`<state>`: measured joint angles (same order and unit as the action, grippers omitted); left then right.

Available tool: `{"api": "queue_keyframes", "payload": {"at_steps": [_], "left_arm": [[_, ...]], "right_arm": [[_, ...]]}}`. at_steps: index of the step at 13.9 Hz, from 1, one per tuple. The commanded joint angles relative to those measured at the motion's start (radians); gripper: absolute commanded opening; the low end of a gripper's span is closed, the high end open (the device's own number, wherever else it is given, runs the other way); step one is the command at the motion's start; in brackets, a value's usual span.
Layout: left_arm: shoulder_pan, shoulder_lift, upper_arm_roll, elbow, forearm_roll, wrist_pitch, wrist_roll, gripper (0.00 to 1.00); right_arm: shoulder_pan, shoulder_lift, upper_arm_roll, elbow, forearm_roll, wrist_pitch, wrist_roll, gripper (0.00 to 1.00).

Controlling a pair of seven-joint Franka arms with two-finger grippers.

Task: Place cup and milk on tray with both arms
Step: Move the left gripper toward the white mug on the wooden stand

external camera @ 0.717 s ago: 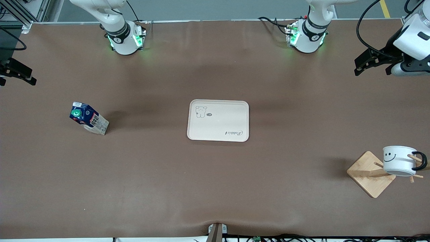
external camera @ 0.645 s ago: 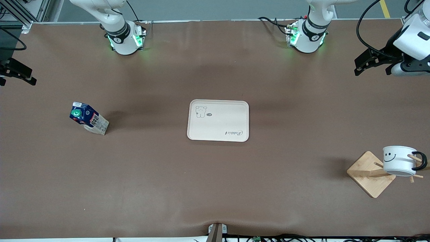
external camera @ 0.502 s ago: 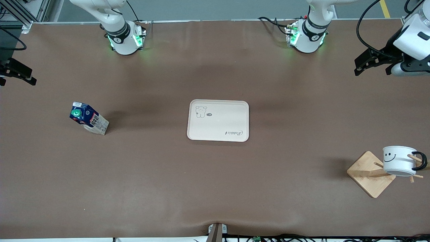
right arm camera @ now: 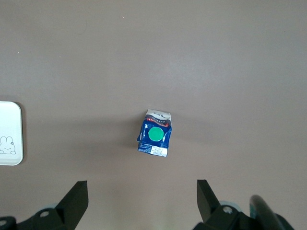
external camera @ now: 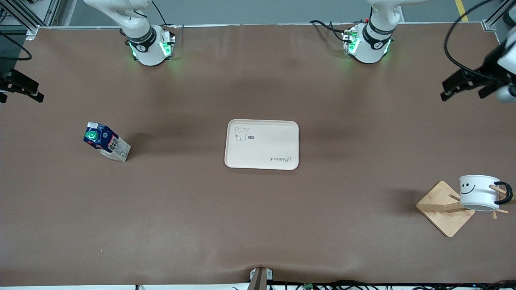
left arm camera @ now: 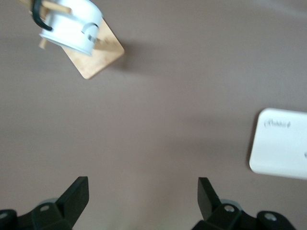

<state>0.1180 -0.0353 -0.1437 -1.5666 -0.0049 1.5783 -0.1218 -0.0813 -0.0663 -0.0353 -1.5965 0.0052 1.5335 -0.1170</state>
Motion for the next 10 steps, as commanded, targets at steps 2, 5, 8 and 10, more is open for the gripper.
{"api": "queue_keyframes", "payload": {"at_steps": [2,5,8,10], "left_arm": [[0.049,0.023,-0.004,-0.082,0.011,0.199,-0.079,1.0],[0.049,0.023,-0.004,-0.202,0.011,0.378,-0.247,1.0],[0.049,0.023,-0.01,-0.314,0.013,0.537,-0.392,1.0],[0.057,0.023,-0.007,-0.392,0.016,0.653,-0.415,1.0]], "right_arm": [[-0.011,-0.003,0.008,-0.003,-0.014,-0.004,-0.004,1.0],[-0.011,0.0,0.008,-0.003,-0.014,-0.004,-0.003,1.0],[-0.011,0.0,0.008,-0.003,-0.014,-0.004,-0.004,1.0],[-0.011,0.0,0.008,-0.003,-0.014,-0.004,-0.003,1.0]]}}
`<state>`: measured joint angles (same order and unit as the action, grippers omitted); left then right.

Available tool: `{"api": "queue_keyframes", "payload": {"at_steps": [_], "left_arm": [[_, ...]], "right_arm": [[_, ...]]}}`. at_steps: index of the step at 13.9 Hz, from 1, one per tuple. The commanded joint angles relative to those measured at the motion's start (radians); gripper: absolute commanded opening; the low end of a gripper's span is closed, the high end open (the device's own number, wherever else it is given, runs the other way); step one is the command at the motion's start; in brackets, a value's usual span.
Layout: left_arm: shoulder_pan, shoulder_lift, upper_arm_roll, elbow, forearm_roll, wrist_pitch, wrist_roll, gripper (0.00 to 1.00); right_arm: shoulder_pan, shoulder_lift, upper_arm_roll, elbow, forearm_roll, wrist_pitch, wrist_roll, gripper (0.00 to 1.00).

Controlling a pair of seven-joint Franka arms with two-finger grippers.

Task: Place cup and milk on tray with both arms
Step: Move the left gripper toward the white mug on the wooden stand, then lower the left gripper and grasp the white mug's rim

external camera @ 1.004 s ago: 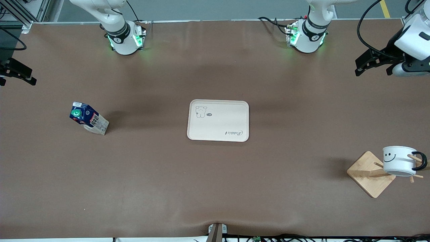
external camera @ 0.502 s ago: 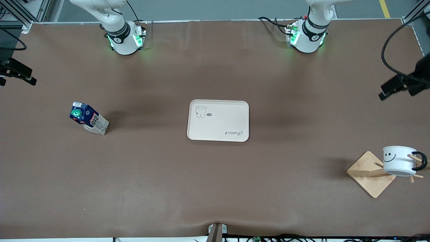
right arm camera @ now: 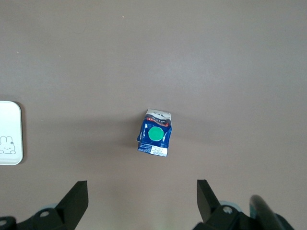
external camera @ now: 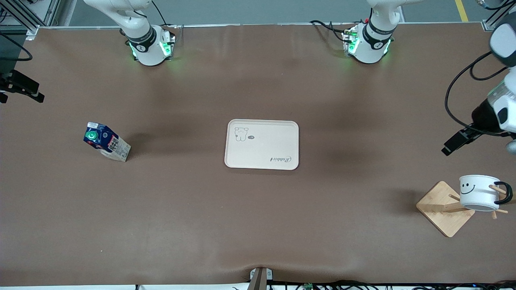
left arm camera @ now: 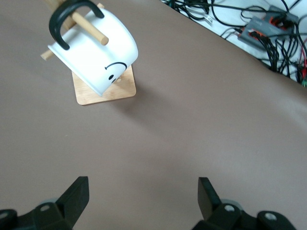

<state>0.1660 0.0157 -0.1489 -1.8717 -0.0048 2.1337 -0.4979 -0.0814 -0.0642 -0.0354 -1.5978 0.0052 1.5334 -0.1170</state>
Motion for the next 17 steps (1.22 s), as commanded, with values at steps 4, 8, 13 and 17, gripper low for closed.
{"api": "queue_keyframes", "payload": {"at_steps": [4,8,13,17], "left_arm": [[0.055,-0.025,-0.005,-0.248,0.043,0.395,-0.031,1.0],[0.105,-0.002,-0.008,-0.276,0.23,0.466,-0.027,1.0],[0.144,0.049,-0.008,-0.326,0.299,0.67,0.008,1.0],[0.179,0.104,-0.008,-0.323,0.316,0.808,0.113,1.0]], "right_arm": [[-0.018,0.012,0.008,0.012,-0.016,0.001,-0.001,1.0],[-0.018,0.029,0.006,0.033,-0.01,-0.001,-0.001,1.0],[-0.018,0.029,0.005,0.033,-0.01,-0.001,-0.001,1.0],[-0.018,0.03,0.003,0.033,-0.008,-0.001,-0.001,1.0]]}}
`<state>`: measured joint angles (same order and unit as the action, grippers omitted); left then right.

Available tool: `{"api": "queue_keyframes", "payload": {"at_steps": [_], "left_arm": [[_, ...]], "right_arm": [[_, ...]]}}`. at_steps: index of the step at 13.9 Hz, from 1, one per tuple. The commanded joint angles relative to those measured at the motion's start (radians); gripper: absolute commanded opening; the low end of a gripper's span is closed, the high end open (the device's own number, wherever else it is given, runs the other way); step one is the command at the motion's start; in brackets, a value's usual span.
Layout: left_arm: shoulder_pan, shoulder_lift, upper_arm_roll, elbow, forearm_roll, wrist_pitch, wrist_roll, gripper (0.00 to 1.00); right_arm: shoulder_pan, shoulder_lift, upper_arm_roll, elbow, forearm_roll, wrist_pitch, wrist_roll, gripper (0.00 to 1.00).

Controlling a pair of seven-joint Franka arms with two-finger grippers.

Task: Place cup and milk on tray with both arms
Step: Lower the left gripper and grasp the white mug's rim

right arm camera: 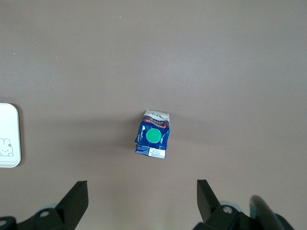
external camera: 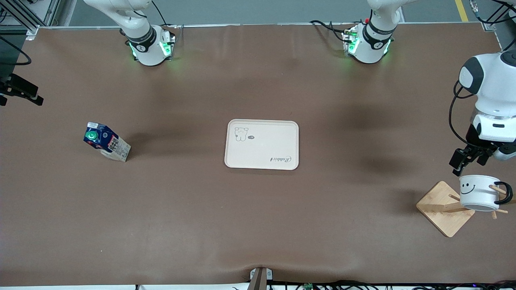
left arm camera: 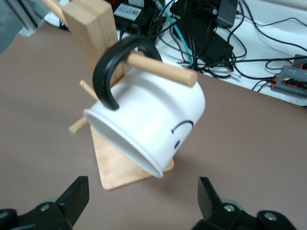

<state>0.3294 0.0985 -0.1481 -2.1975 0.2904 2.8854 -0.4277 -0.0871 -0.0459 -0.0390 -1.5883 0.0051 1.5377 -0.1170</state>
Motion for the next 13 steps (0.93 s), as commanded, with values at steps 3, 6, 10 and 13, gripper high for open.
{"api": "queue_keyframes", "payload": {"at_steps": [3,6,10,13], "left_arm": [[0.016,0.055,-0.01,0.009,0.021,0.13,0.047,1.0],[0.014,0.087,-0.01,0.01,0.021,0.189,0.049,1.0],[0.014,0.109,-0.01,0.015,0.023,0.215,0.056,0.82],[0.014,0.125,-0.01,0.03,0.023,0.216,0.061,0.67]], "right_arm": [[-0.014,0.012,0.007,0.024,-0.01,-0.005,-0.001,1.0],[-0.013,0.012,0.007,0.024,-0.01,-0.004,-0.001,1.0],[-0.013,0.012,0.007,0.025,-0.011,-0.004,-0.004,1.0],[-0.013,0.012,0.007,0.025,-0.011,-0.004,-0.003,1.0]]}}
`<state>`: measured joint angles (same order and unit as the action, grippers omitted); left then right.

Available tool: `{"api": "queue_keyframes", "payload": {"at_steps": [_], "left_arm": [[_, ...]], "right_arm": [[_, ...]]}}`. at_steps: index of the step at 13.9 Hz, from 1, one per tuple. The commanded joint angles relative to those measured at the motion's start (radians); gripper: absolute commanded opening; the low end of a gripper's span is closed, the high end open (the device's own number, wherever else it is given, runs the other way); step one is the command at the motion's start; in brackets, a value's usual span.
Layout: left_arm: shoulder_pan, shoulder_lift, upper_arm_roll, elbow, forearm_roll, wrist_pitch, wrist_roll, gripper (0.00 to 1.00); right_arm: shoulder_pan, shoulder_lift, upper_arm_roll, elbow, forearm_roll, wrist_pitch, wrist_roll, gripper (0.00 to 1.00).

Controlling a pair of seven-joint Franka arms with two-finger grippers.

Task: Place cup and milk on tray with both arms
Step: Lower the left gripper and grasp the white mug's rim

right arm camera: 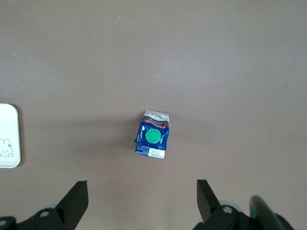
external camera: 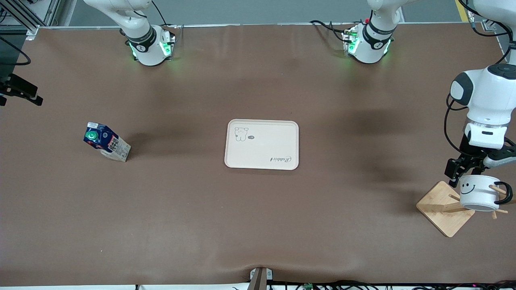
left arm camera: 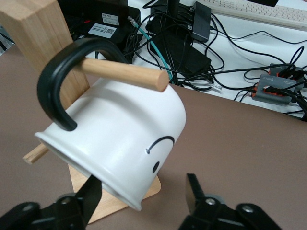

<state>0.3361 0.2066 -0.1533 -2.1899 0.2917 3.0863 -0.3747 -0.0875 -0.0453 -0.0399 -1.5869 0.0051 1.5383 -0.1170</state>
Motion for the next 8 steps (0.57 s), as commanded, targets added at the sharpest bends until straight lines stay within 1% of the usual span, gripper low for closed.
{"api": "queue_keyframes", "payload": {"at_steps": [1,3,6,8], "left_arm": [[0.008,0.028,-0.003,0.031,0.035,0.015,0.01,0.63],[0.011,0.036,-0.003,0.041,0.069,0.015,0.008,0.55],[0.009,0.039,-0.005,0.041,0.073,0.015,0.008,0.41],[0.005,0.039,-0.005,0.039,0.073,0.015,0.01,0.27]], "right_arm": [[-0.014,0.012,0.008,0.024,-0.011,-0.004,-0.001,1.0],[-0.014,0.016,0.008,0.024,-0.013,-0.004,-0.001,1.0],[-0.014,0.018,0.008,0.024,-0.013,-0.004,-0.003,1.0],[-0.012,0.018,0.008,0.024,-0.013,-0.004,-0.003,1.0]]}}
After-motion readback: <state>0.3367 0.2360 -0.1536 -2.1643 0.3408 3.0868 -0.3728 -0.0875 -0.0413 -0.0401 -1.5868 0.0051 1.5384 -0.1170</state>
